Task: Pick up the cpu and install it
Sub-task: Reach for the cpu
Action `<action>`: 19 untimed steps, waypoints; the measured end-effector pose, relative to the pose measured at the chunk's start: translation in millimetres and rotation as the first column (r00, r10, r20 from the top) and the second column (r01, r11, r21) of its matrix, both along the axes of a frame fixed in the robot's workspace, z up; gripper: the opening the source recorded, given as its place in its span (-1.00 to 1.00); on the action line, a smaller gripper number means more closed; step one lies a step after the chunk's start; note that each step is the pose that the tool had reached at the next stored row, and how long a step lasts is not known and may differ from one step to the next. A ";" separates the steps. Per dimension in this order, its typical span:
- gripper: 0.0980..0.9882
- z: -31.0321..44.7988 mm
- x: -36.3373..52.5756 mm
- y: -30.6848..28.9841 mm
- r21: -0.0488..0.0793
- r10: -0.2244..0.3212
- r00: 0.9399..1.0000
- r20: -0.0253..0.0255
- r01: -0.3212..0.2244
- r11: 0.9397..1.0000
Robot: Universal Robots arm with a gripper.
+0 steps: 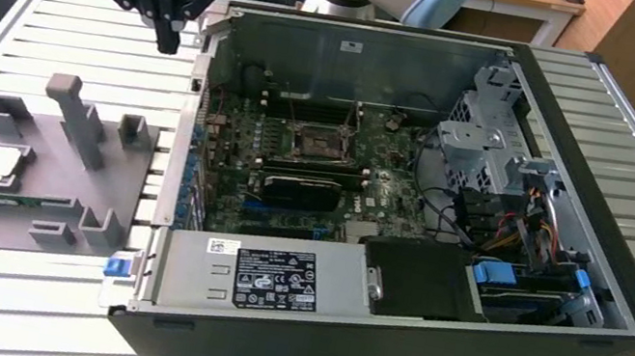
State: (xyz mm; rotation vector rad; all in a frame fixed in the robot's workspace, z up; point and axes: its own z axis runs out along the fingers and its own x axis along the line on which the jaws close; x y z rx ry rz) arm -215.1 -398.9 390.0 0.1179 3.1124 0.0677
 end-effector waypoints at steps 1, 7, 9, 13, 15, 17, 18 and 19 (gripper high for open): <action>-0.98 0.0 -0.5 0.0 0.000 0.000 1.000 0.000 0.000 1.000; -0.98 -0.1 -3.7 0.0 0.000 0.000 1.000 0.000 0.000 1.000; -0.98 -0.2 -4.9 0.0 0.000 0.000 1.000 0.000 0.000 1.000; -0.98 -0.3 -7.4 0.0 0.000 0.000 1.000 0.000 0.000 1.000; -0.98 -0.3 -8.6 0.0 0.000 0.000 1.000 0.000 0.000 1.000; -0.98 -0.4 -9.7 0.0 0.000 0.000 1.000 0.000 0.000 1.000; -0.98 -0.4 -10.4 0.0 0.000 0.000 1.000 0.000 0.000 1.000; -0.98 -0.4 -11.0 0.0 0.000 0.000 1.000 0.000 0.000 1.000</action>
